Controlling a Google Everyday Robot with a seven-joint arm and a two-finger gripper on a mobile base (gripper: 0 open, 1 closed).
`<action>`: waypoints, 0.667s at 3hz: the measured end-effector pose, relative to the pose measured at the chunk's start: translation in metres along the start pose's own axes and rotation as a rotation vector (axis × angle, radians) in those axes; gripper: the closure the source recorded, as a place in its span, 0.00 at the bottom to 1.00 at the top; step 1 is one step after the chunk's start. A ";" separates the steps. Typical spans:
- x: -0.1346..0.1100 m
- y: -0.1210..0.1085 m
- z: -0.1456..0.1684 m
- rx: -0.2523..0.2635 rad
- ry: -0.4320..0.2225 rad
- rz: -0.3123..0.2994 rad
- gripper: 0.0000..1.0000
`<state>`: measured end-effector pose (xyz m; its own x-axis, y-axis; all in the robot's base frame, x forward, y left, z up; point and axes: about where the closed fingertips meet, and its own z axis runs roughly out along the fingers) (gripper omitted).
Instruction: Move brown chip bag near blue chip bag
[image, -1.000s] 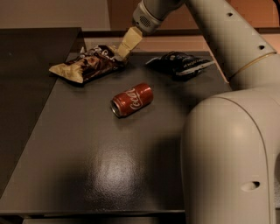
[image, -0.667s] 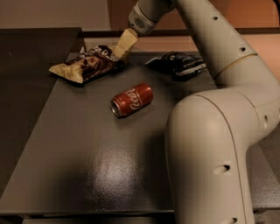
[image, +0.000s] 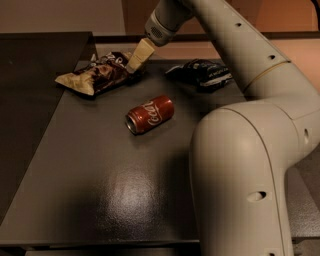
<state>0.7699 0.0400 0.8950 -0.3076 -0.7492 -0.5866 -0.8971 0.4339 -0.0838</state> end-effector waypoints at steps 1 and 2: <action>0.006 -0.003 0.004 0.040 -0.020 0.030 0.00; 0.015 -0.004 0.007 0.057 -0.033 0.050 0.00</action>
Offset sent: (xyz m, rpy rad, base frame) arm -0.0041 -0.0202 -0.0188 0.0464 -0.0540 -0.1092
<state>0.7713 0.0304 0.8807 -0.3406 -0.7094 -0.6171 -0.8608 0.4992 -0.0987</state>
